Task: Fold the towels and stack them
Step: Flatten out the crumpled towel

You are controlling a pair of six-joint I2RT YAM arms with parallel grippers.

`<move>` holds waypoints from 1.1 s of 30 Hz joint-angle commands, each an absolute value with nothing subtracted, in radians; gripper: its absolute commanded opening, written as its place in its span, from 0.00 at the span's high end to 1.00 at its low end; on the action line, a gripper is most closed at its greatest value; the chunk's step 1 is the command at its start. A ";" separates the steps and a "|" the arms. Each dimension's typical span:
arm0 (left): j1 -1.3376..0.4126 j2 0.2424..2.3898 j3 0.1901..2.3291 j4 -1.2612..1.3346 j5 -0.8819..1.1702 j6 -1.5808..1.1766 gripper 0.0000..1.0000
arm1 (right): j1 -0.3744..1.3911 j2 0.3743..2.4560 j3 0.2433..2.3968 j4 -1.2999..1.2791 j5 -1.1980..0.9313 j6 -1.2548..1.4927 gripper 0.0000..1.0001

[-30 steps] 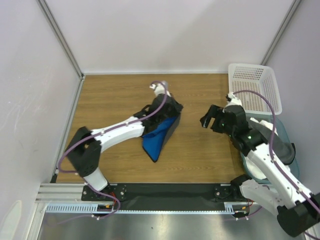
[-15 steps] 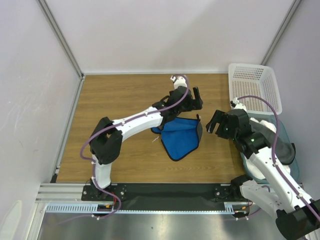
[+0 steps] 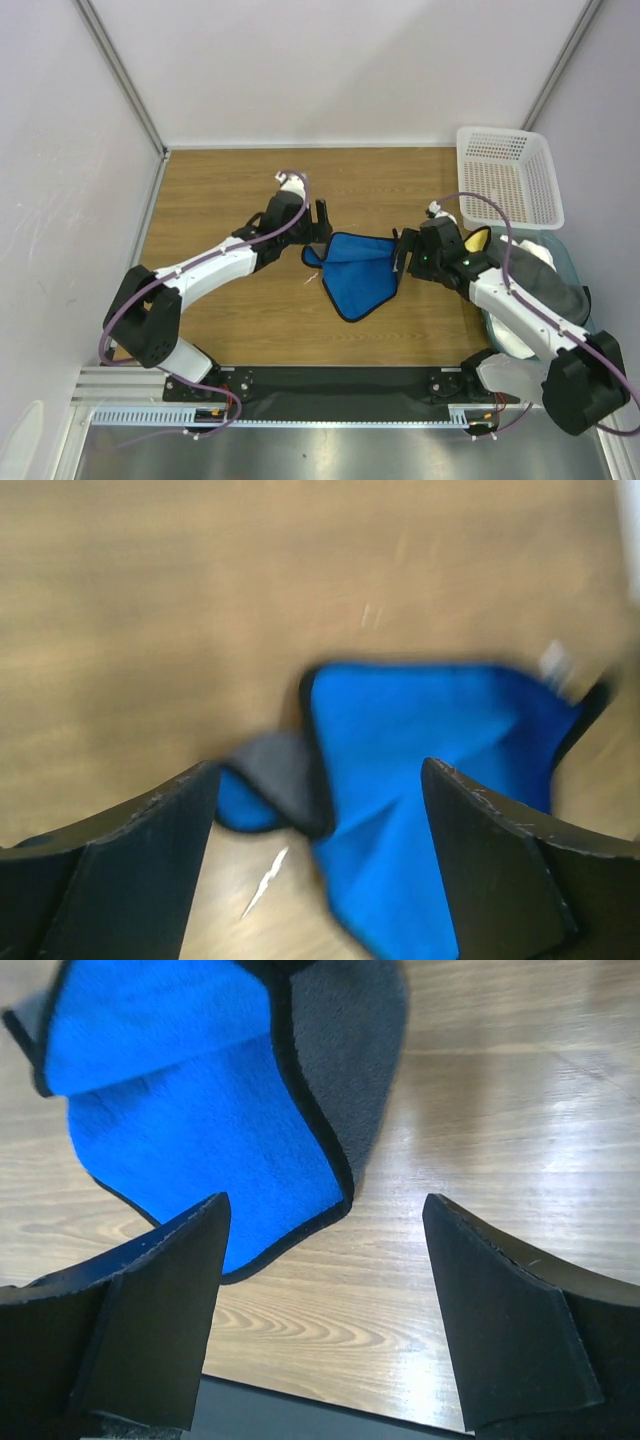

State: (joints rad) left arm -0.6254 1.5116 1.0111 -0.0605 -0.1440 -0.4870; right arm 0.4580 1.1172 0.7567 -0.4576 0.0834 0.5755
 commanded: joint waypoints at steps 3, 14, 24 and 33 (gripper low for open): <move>-0.635 1.505 0.925 -0.026 -0.058 -0.364 0.16 | 0.492 1.186 0.804 -0.374 0.155 0.577 0.18; -0.630 1.500 0.795 0.065 -0.089 -0.550 0.26 | 0.497 1.344 0.884 -0.319 0.272 0.540 0.26; -0.577 1.523 0.736 0.118 -0.064 -0.652 0.42 | 0.468 1.402 0.893 -0.285 0.247 0.532 0.36; -0.537 1.560 0.712 0.147 -0.049 -0.664 0.48 | 0.454 1.425 0.922 -0.270 0.218 0.515 0.37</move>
